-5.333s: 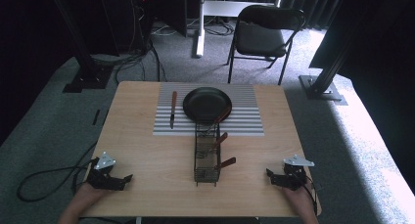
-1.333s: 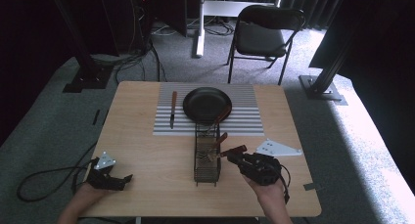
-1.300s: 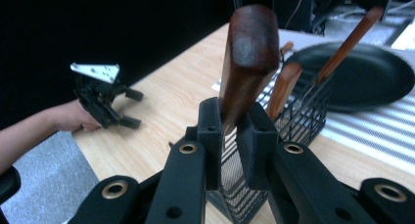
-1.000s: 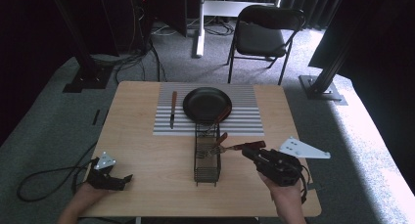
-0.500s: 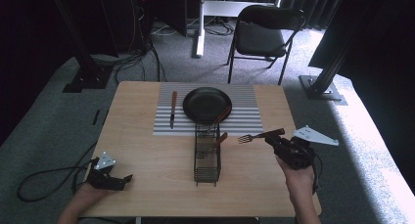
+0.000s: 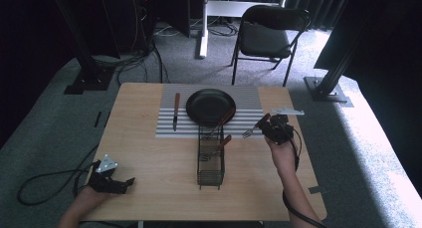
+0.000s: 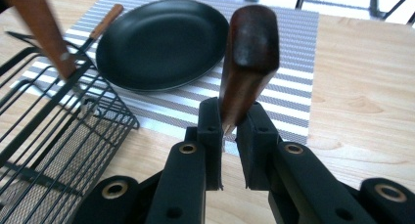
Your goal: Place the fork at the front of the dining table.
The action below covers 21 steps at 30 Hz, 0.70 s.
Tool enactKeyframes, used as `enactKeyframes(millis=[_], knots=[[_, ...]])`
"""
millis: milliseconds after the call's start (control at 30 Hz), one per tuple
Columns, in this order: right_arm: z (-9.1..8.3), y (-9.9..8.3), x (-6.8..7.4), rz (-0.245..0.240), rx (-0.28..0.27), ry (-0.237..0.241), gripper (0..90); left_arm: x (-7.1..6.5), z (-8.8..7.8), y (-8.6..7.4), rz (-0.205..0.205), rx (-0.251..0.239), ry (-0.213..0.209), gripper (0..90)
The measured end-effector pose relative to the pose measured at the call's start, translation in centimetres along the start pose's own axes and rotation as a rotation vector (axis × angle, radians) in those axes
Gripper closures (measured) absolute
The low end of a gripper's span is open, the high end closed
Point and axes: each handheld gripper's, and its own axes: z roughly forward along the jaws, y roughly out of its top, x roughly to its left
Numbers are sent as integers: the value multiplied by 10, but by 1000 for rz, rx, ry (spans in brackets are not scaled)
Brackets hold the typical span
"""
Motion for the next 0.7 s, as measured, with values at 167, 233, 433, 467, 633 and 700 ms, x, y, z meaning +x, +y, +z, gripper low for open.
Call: enactKeyframes(millis=[167, 233, 433, 467, 633, 700], knots=[[16, 10, 0, 0, 50, -18, 809, 0, 0, 0, 0, 0, 0, 0], [22, 13, 1, -2, 71, -16, 808, 0, 0, 0, 0, 0, 0, 0], [36, 26, -1, 22, 86, -25, 808, 0, 0, 0, 0, 0, 0, 0], [39, 29, -2, 31, 90, -25, 808, 0, 0, 0, 0, 0, 0, 0], [57, 46, -8, 63, 112, -23, 808, 0, 0, 0, 0, 0, 0, 0], [65, 54, -8, 73, 125, -27, 808, 0, 0, 0, -1, 0, 0, 0]])
